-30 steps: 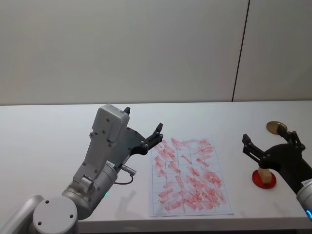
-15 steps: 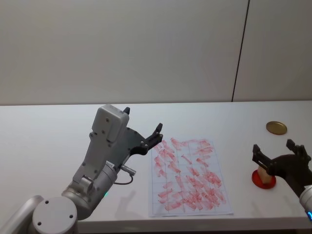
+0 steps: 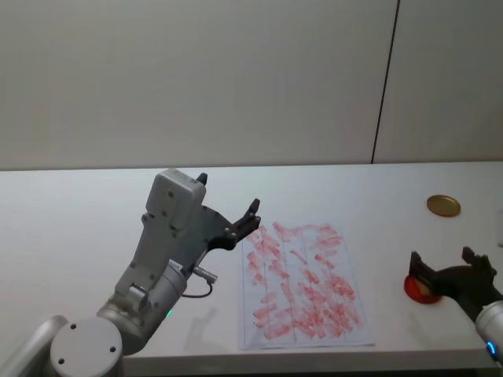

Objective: Use the one hand to pick up the stamp and affix it onto the A4 paper.

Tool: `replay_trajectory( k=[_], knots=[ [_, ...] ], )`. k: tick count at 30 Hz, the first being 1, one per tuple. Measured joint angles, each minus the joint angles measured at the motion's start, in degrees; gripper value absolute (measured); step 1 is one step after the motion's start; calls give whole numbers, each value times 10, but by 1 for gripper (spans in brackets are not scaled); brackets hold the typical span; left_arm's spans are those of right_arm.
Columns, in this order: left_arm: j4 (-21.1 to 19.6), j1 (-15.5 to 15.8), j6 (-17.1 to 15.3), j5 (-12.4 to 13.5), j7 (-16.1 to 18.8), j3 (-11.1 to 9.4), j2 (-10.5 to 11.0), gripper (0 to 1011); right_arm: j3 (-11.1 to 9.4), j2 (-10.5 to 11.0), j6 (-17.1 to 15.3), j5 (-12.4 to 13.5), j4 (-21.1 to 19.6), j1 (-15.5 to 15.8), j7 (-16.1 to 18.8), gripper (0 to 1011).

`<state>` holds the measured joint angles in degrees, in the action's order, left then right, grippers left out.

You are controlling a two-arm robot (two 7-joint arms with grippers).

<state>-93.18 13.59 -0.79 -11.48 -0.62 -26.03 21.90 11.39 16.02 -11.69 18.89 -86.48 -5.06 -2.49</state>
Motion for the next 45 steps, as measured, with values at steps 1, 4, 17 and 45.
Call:
replay_trajectory(
  k=[1, 4, 17, 45],
  knots=[
    [0, 0, 0, 0, 0, 0, 0, 993, 0, -1, -2, 0, 4, -2, 0, 1001],
    [0, 0, 0, 0, 0, 0, 0, 993, 0, -6, -8, -2, 23, -12, -2, 1001],
    [0, 0, 0, 0, 0, 0, 0, 993, -2, -22, -28, -10, 98, -57, -7, 1001],
    [0, 0, 0, 0, 0, 0, 0, 993, 16, -57, -49, -77, 244, -150, 21, 590]
  ],
)
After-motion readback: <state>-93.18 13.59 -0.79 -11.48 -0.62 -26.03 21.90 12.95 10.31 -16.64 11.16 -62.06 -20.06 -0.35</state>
